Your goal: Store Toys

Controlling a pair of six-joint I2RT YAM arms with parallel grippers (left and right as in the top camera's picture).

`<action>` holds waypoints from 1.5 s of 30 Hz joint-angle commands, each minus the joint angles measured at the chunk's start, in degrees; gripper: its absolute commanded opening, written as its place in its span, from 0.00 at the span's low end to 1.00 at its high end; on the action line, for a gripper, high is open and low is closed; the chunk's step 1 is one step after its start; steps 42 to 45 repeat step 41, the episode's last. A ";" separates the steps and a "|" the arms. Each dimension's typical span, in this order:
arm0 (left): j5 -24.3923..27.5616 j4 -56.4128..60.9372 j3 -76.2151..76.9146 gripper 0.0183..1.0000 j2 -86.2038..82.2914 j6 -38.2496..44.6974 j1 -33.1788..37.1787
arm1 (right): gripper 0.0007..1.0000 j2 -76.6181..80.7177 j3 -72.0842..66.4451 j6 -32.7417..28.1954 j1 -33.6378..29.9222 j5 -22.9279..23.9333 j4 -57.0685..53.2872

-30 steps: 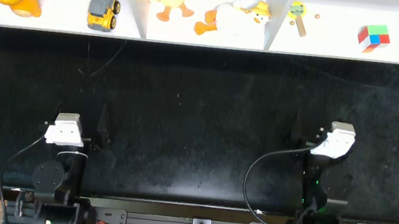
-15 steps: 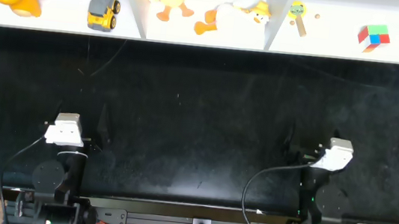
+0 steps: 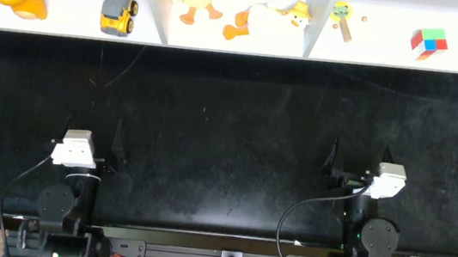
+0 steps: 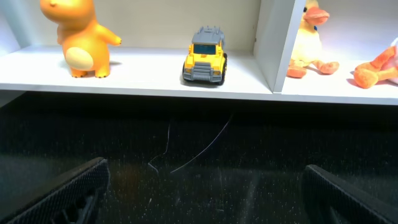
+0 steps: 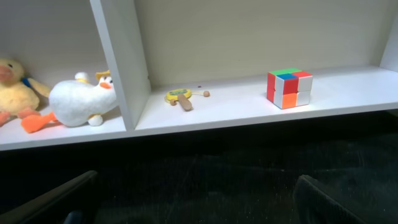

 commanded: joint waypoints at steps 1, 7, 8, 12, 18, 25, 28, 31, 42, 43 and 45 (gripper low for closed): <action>-0.44 -0.04 -0.22 1.00 -0.48 0.85 0.11 | 1.00 -0.46 -0.76 0.24 -0.98 -0.55 0.00; -0.44 -0.04 -0.22 1.00 -0.48 0.85 0.11 | 1.00 -0.46 -0.76 0.22 -1.14 -3.41 -0.24; -0.44 -0.04 -0.22 1.00 -0.48 0.85 0.11 | 1.00 -0.46 -0.76 0.22 -1.16 -3.41 -0.20; -0.44 -0.04 -0.22 1.00 -0.48 0.85 0.11 | 1.00 -0.46 -0.76 0.24 -1.16 -3.41 -0.17; -0.44 -0.04 -0.22 1.00 -0.48 0.85 0.11 | 1.00 -0.46 -0.76 0.24 -1.16 -3.41 -0.17; -0.44 -0.04 -0.22 1.00 -0.48 0.85 0.11 | 1.00 -0.46 -0.76 0.24 -1.16 -3.41 -0.17; -0.44 -0.04 -0.22 1.00 -0.48 0.85 0.11 | 1.00 -0.46 -0.76 0.24 -1.16 -3.41 -0.17; -0.44 -0.04 -0.22 1.00 -0.48 0.85 0.11 | 0.99 -0.46 -0.76 0.24 -1.16 -3.41 -0.17; -0.44 -0.04 -0.22 1.00 -0.48 0.85 0.11 | 1.00 -0.46 -0.76 0.24 -1.16 -3.41 -0.17; -0.44 -0.04 -0.22 1.00 -0.48 0.85 0.11 | 1.00 -0.46 -0.76 0.24 -1.16 -3.41 -0.17; -0.44 -0.04 -0.22 1.00 -0.48 0.85 0.11 | 1.00 -0.46 -0.76 0.24 -1.16 -3.41 -0.17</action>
